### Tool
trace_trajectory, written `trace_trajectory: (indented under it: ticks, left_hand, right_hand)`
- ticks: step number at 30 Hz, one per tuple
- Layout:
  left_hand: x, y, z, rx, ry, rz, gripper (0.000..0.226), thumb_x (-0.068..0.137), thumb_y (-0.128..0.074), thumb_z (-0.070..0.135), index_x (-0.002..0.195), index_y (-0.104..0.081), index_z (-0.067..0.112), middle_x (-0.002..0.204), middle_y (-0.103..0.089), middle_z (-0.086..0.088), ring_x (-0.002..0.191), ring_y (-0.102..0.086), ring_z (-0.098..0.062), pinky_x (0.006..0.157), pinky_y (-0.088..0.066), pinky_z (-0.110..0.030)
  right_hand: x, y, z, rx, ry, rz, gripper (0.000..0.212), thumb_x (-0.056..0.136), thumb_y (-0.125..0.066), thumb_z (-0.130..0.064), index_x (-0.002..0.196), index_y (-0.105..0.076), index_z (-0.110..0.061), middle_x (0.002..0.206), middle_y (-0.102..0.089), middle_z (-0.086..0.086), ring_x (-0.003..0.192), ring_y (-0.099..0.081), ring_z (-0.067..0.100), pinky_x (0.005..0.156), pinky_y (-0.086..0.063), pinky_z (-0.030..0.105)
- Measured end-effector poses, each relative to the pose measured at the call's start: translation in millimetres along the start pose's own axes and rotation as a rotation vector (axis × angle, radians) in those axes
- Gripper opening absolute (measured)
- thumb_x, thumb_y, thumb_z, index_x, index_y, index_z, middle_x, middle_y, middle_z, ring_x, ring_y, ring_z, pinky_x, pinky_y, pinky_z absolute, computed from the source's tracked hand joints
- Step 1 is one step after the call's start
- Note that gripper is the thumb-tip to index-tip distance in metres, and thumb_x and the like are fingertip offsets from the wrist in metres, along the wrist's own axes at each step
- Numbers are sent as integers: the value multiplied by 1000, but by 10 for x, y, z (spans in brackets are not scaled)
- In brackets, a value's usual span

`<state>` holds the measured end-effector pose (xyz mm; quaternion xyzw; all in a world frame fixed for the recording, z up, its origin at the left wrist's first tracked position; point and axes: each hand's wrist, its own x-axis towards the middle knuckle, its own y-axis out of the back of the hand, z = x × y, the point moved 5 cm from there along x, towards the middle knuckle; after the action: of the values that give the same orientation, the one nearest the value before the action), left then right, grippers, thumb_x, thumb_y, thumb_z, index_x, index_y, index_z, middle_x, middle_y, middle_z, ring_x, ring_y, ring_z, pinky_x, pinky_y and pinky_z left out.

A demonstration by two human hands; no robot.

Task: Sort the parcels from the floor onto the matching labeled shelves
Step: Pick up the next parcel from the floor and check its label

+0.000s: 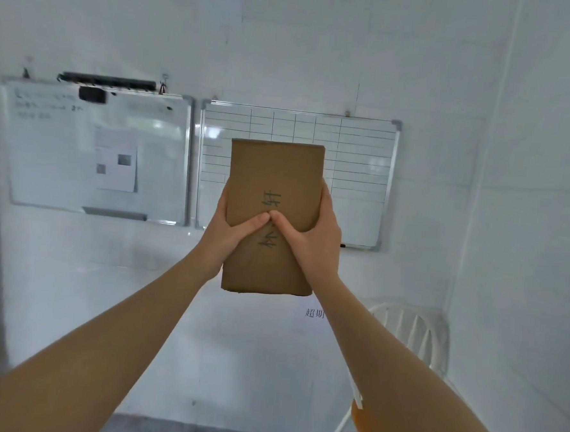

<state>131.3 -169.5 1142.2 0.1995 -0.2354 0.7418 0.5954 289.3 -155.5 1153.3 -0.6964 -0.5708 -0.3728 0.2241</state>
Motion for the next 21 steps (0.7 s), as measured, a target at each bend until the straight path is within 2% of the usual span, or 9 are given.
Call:
trace_trajectory:
  ticks: [3, 9, 13, 16, 21]
  left_hand:
    - [17, 109, 76, 30, -8, -16, 105, 49, -81, 40, 141, -31, 33, 129, -57, 1, 112, -60, -17, 93, -51, -38]
    - [54, 315, 212, 89, -46, 22, 102, 51, -79, 47, 140, -32, 34, 129, -56, 3, 109, -59, -15, 84, -52, -29]
    - [68, 369, 283, 141, -65, 42, 91, 66, -78, 41, 142, -28, 34, 132, -53, 4, 113, -56, -16, 94, -50, -38]
    - [32, 352, 283, 160, -51, 48, 93, 66, -79, 41, 142, -27, 35, 134, -50, 5, 117, -53, -18, 98, -47, -43]
    - [-52, 336, 276, 187, -40, 65, 102, 62, -83, 33, 142, -21, 35, 137, -44, 4, 113, -48, -17, 94, -46, -39]
  right_hand:
    - [-12, -49, -121, -5, 17, 31, 97, 68, -75, -52, 148, -26, -28, 141, -50, -6, 124, -51, 14, 103, -44, 34]
    - [-13, -210, -327, -8, 35, 60, 96, 68, -75, -52, 148, -26, -29, 140, -51, -6, 123, -52, 14, 102, -43, 31]
    - [4, -268, -402, -41, 34, 83, 96, 69, -75, -51, 148, -26, -29, 138, -52, -4, 122, -53, 16, 102, -44, 34]
    - [0, -261, -418, -53, 17, 104, 96, 68, -76, -51, 148, -27, -30, 136, -54, -3, 121, -54, 17, 103, -45, 38]
    - [-9, -214, -485, -15, 33, 112, 89, 69, -76, -48, 145, -33, -32, 132, -58, -4, 116, -57, 15, 98, -48, 40]
